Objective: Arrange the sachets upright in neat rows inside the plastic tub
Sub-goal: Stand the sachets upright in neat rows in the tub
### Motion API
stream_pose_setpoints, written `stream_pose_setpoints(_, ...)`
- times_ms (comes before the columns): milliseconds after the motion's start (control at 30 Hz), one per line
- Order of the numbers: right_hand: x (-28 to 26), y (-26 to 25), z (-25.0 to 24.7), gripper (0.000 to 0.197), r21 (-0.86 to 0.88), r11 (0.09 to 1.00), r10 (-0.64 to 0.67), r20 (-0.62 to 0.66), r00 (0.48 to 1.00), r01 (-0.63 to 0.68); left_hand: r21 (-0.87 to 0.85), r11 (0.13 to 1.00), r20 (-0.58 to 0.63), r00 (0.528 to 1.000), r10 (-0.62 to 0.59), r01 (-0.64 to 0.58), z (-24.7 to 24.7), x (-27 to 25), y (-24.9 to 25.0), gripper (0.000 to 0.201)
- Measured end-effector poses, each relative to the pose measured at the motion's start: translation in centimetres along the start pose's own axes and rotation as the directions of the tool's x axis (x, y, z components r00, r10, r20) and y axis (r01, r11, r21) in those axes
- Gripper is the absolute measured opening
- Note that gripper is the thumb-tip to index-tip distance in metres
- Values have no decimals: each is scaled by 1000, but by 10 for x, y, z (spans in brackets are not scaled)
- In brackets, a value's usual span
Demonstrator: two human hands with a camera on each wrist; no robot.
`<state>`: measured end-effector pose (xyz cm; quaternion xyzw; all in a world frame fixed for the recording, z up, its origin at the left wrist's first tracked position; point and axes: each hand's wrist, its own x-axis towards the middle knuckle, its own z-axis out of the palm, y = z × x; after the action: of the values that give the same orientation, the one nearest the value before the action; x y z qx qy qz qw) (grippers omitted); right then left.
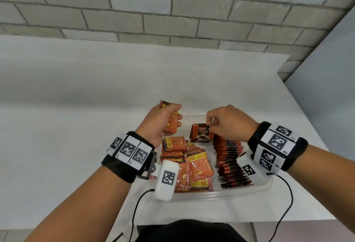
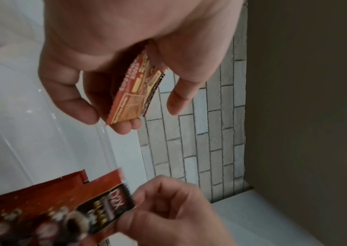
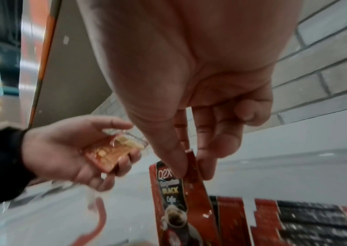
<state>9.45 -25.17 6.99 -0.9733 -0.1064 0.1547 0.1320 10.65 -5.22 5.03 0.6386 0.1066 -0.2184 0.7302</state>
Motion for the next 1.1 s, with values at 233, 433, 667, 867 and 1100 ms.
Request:
stream_pose_setpoints(233, 18, -2, 17, 6, -182, 983, 58, 103, 993, -39, -18, 1000, 35, 999, 3, -2, -3, 4, 0, 12)
stream_pose_setpoints(433, 22, -1, 24, 5, -362, 932, 79, 123, 989, -29, -42, 999, 41, 999, 10, -8, -9, 6, 2, 10)
stream_pose_setpoints(667, 20, -6, 25, 13, -517, 856, 43, 108, 993, 20, -50, 999, 47, 999, 5, -2, -11, 5, 2, 10)
stream_pose_setpoints(867, 23, -7, 28, 7, -568, 823, 37, 64, 997, 6, -45, 999, 48, 999, 6, -4, -10, 5, 3, 11)
stream_pose_setpoints(1100, 26, -6, 28, 13, -578, 816, 14, 27, 1000, 5, -39, 999, 44, 999, 8, -6, -9, 5, 2, 11)
